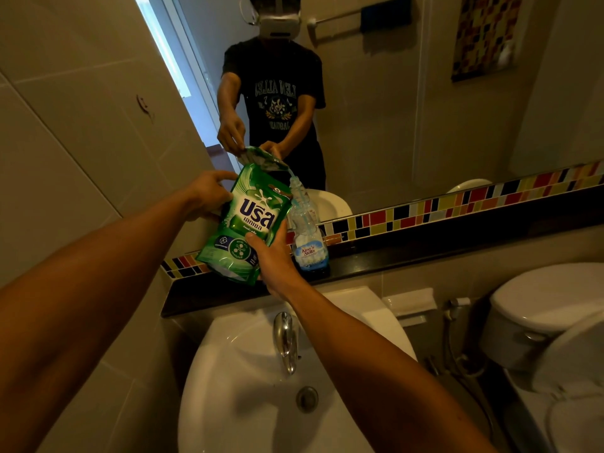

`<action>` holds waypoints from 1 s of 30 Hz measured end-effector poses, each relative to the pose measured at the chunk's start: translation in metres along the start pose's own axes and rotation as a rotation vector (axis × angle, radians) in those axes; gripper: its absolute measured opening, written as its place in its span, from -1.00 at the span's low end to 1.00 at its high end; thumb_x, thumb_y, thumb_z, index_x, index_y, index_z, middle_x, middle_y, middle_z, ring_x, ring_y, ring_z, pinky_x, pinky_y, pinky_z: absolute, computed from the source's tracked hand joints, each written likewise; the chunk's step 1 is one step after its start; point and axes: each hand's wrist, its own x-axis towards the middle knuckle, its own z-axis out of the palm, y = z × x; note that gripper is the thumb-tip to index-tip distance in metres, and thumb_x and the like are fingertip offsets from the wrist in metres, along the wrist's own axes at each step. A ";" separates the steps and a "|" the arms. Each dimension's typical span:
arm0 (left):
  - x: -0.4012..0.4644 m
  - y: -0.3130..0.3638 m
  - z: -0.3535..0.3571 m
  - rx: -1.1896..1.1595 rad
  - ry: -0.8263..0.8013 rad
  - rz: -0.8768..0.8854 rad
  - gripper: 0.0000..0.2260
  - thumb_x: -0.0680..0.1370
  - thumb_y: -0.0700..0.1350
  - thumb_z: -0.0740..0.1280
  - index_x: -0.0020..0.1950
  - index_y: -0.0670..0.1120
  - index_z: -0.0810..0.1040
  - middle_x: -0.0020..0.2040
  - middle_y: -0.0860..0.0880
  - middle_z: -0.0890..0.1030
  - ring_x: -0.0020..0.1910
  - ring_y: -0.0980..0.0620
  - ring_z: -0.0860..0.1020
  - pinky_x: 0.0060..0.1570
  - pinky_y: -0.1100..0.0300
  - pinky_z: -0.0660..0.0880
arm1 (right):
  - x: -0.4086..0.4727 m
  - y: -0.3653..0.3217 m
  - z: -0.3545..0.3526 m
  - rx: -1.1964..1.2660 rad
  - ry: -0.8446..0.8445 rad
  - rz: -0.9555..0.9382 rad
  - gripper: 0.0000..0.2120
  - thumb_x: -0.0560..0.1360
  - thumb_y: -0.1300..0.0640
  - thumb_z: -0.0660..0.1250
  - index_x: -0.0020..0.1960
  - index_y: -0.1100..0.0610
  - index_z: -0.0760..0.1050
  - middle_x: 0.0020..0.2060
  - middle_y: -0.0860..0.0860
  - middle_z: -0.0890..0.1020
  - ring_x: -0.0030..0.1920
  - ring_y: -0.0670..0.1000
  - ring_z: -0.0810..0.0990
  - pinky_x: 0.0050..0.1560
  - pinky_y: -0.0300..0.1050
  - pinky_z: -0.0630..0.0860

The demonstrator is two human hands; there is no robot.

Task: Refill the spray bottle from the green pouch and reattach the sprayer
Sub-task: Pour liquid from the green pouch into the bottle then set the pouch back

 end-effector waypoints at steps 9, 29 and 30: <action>-0.001 0.002 -0.001 0.010 0.005 -0.001 -0.50 0.63 -0.35 0.21 0.51 0.05 0.36 0.17 -0.23 0.59 0.03 -0.19 0.62 0.09 -0.26 0.58 | 0.000 -0.001 -0.002 -0.013 0.004 0.000 -0.10 0.59 0.20 0.37 0.65 -0.22 -0.15 0.38 0.10 0.55 0.27 0.12 0.62 0.27 0.30 0.57; -0.001 0.006 -0.002 0.020 0.001 0.001 -0.49 0.62 -0.36 0.21 0.51 0.04 0.36 0.19 -0.25 0.59 -0.01 -0.15 0.62 -0.03 -0.14 0.61 | 0.003 0.001 0.001 0.011 0.008 -0.008 -0.05 0.47 0.07 0.42 0.63 -0.26 -0.10 0.33 0.07 0.59 0.25 0.11 0.64 0.24 0.32 0.58; -0.001 0.006 -0.002 0.021 0.001 0.000 -0.49 0.62 -0.36 0.21 0.51 0.05 0.36 0.21 -0.24 0.59 -0.01 -0.15 0.62 -0.03 -0.15 0.61 | 0.003 0.002 0.001 0.009 0.009 -0.007 -0.05 0.47 0.06 0.42 0.63 -0.25 -0.10 0.32 0.07 0.60 0.25 0.11 0.64 0.24 0.32 0.59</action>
